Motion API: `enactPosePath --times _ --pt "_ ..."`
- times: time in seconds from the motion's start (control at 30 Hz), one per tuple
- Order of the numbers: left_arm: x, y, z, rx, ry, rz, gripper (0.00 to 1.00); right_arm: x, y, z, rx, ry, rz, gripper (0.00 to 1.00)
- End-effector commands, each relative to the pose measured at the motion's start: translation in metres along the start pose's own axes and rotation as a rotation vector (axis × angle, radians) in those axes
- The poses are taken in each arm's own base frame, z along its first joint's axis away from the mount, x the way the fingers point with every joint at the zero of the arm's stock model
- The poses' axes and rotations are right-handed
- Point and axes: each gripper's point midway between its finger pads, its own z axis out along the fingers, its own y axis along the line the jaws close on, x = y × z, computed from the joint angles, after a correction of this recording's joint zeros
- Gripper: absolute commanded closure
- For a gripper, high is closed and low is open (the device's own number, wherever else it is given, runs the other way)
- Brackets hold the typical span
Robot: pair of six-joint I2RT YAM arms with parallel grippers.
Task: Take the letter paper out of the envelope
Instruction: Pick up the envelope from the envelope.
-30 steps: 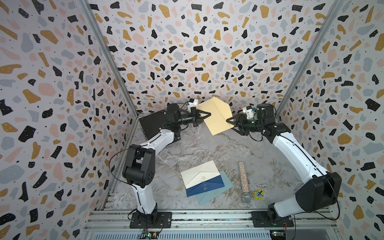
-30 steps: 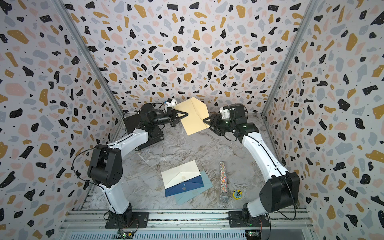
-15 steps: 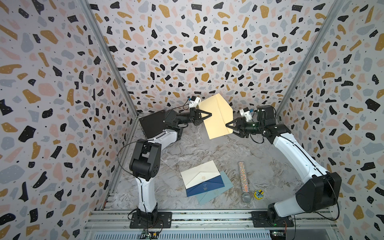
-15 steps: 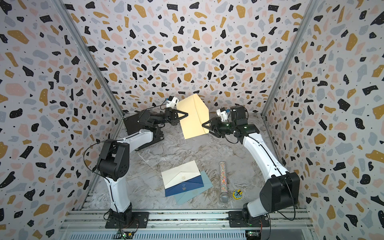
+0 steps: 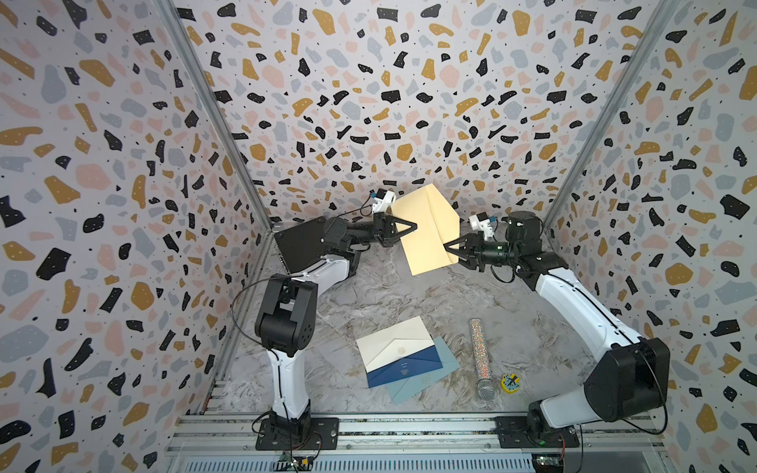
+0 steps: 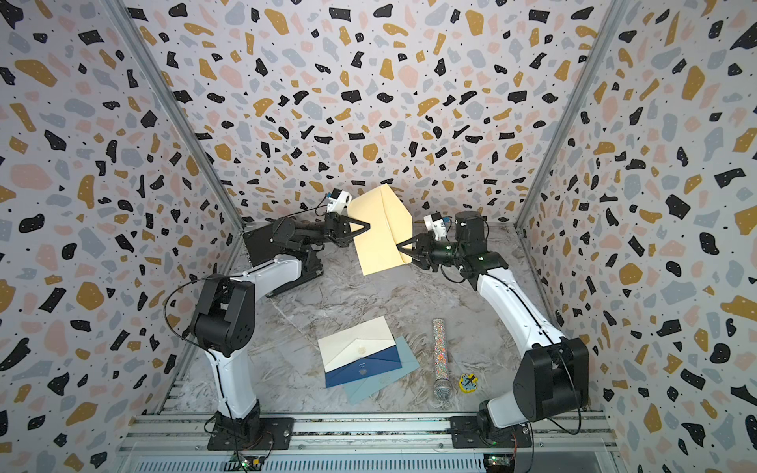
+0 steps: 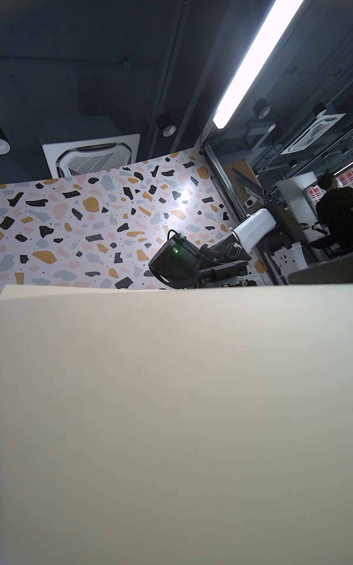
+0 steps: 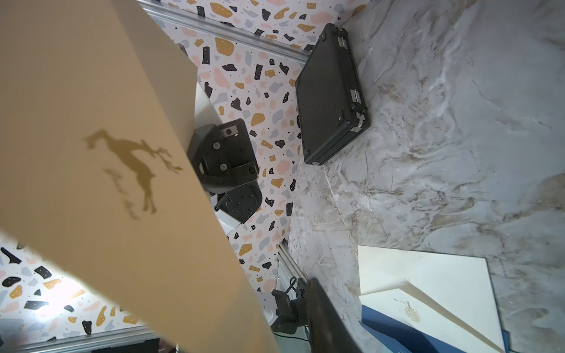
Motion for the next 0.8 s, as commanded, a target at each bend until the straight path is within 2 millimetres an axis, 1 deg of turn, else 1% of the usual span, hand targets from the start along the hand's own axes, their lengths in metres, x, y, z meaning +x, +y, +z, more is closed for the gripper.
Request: enactPosePath --times 0.0,0.03,0.07,0.13,0.27,0.33,0.37,0.47,0.5,0.53,0.57,0.6,0.67,0.73,0.77 --pt "0.006 -0.014 0.002 0.013 0.042 -0.11 1.0 -0.003 0.035 -0.009 -0.095 -0.025 -0.066 0.79" --pt "0.005 -0.013 0.002 0.011 0.039 -0.111 0.99 -0.003 0.036 -0.009 -0.099 -0.027 -0.063 0.85" --pt "0.005 -0.011 0.002 0.007 0.038 -0.116 0.93 -0.003 0.035 -0.009 -0.1 -0.027 -0.061 0.9" --pt "0.003 -0.007 0.002 -0.002 0.032 -0.12 0.89 -0.002 0.035 -0.009 -0.103 -0.025 -0.058 0.95" --pt "0.001 -0.002 0.003 -0.013 0.025 -0.128 0.88 -0.001 0.035 -0.008 -0.116 -0.022 -0.05 0.96" --pt "0.001 -0.001 0.003 -0.015 0.026 -0.13 0.88 -0.001 0.032 -0.008 -0.112 -0.02 -0.044 1.0" --pt "0.001 0.0 0.002 -0.017 0.025 -0.131 0.85 0.0 0.031 -0.008 -0.112 -0.02 -0.044 1.0" --pt "0.001 0.005 0.002 -0.025 0.023 -0.138 0.73 0.0 0.03 -0.008 -0.098 -0.026 -0.045 1.0" --pt "0.0 0.005 0.002 -0.029 0.021 -0.136 0.62 0.0 0.026 -0.009 -0.071 -0.031 -0.045 1.0" --pt "-0.001 0.007 0.0 -0.037 0.013 -0.141 0.48 0.002 0.016 -0.01 -0.015 -0.033 -0.039 1.0" --pt "-0.003 0.009 -0.002 -0.046 0.002 -0.143 0.36 0.003 0.009 -0.013 0.043 -0.042 -0.054 1.0" --pt "-0.005 0.012 -0.006 -0.063 -0.016 -0.146 0.31 0.004 0.001 -0.018 0.122 -0.058 -0.06 1.0" --pt "-0.008 0.023 -0.013 -0.128 -0.053 -0.155 0.28 0.0 -0.015 -0.03 0.267 -0.106 -0.105 1.0" --pt "-0.002 0.045 -0.028 -0.297 -0.092 -0.187 0.26 -0.007 -0.03 -0.046 0.415 -0.164 -0.135 1.0" --pt "0.003 0.052 -0.036 -0.405 -0.099 -0.176 0.23 -0.01 -0.036 -0.053 0.473 -0.187 -0.148 1.0"
